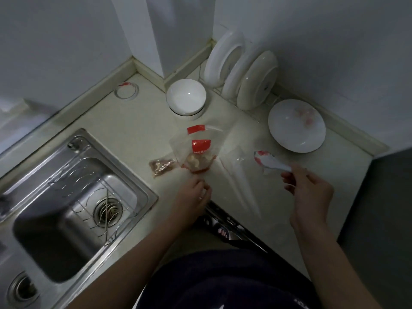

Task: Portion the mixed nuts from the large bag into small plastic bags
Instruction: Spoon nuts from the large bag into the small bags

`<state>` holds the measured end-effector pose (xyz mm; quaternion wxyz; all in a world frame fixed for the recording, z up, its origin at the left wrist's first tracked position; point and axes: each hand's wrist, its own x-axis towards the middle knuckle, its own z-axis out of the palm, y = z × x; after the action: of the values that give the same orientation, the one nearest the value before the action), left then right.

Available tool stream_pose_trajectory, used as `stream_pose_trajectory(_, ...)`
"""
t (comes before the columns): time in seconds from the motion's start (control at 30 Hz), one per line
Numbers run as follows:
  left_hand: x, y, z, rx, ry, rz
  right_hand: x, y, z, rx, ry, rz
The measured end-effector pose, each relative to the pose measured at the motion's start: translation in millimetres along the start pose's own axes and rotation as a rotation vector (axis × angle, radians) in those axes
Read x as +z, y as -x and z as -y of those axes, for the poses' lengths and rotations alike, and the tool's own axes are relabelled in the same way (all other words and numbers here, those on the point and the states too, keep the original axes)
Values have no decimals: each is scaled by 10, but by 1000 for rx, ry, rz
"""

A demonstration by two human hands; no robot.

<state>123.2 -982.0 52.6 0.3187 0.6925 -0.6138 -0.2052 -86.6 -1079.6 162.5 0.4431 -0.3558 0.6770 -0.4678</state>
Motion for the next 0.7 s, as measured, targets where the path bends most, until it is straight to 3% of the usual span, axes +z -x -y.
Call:
stream_pose_trajectory(0.13,290,-394,-126,114,-100,253,-53,-17,-55,5,4,-93)
stream_pose_trajectory(0.27,568,-753,-113,159,-545,593,-114,7,-114,8,16,-143)
stream_pose_trajectory(0.37,683,-844,-83,106,-590,698,-179,25,-156,-12,44,-181)
stream_pose_trajectory(0.5,724,-868,-97,82,-610,677,-258,24,-188,-111,105,-207)
stream_pose_trajectory(0.7,572,-927,-260,114,-446,372,-253,27,-166,-250,218,-174)
